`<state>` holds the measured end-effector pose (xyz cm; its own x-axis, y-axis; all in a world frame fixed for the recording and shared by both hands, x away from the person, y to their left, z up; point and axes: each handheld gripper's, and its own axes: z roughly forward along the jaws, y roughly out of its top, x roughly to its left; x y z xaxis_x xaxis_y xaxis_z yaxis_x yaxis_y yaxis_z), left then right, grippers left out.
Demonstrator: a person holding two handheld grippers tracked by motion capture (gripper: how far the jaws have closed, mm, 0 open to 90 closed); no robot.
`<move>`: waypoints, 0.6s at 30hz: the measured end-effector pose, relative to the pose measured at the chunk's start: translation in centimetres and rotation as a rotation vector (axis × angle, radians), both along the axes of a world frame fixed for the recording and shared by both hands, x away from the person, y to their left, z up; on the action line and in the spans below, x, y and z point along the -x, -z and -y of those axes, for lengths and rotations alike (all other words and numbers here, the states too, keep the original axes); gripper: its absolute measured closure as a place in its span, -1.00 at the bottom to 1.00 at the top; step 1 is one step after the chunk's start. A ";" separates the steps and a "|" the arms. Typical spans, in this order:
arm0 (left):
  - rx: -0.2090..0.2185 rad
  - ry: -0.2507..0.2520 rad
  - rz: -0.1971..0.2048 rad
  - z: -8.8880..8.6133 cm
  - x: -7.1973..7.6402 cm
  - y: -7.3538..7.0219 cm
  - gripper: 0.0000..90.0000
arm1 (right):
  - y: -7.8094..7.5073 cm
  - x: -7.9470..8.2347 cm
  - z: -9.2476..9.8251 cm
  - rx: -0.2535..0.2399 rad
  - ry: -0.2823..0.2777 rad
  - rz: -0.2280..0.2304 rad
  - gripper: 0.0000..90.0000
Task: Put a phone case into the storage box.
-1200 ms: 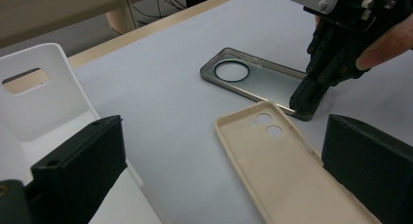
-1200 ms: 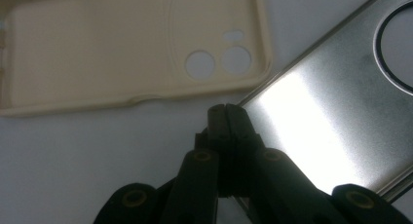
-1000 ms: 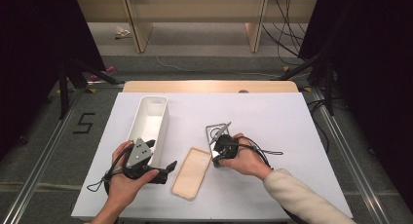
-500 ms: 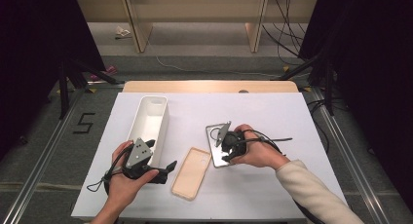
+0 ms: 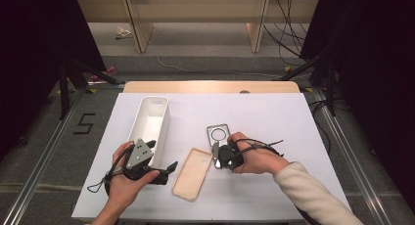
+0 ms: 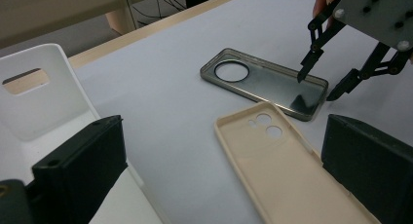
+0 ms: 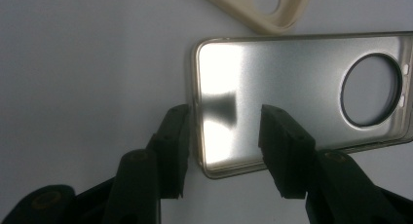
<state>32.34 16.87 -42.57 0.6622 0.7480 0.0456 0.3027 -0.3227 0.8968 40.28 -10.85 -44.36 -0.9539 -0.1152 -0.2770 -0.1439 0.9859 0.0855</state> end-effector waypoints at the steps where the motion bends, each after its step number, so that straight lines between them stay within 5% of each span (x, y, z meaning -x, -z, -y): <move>1: 0.000 0.000 0.000 0.0 0.0 0.0 -0.96 | 0.1 0.0 -0.1 0.000 -0.003 0.008 0.21; 18: -0.001 0.000 0.000 0.0 0.0 0.0 -0.96 | 0.6 0.4 -0.7 0.048 0.008 0.022 0.11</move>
<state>32.33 16.88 -42.58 0.6620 0.7481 0.0460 0.3027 -0.3231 0.8966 39.83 -10.20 -44.96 -0.9484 -0.1216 -0.2927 -0.1376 0.9899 0.0345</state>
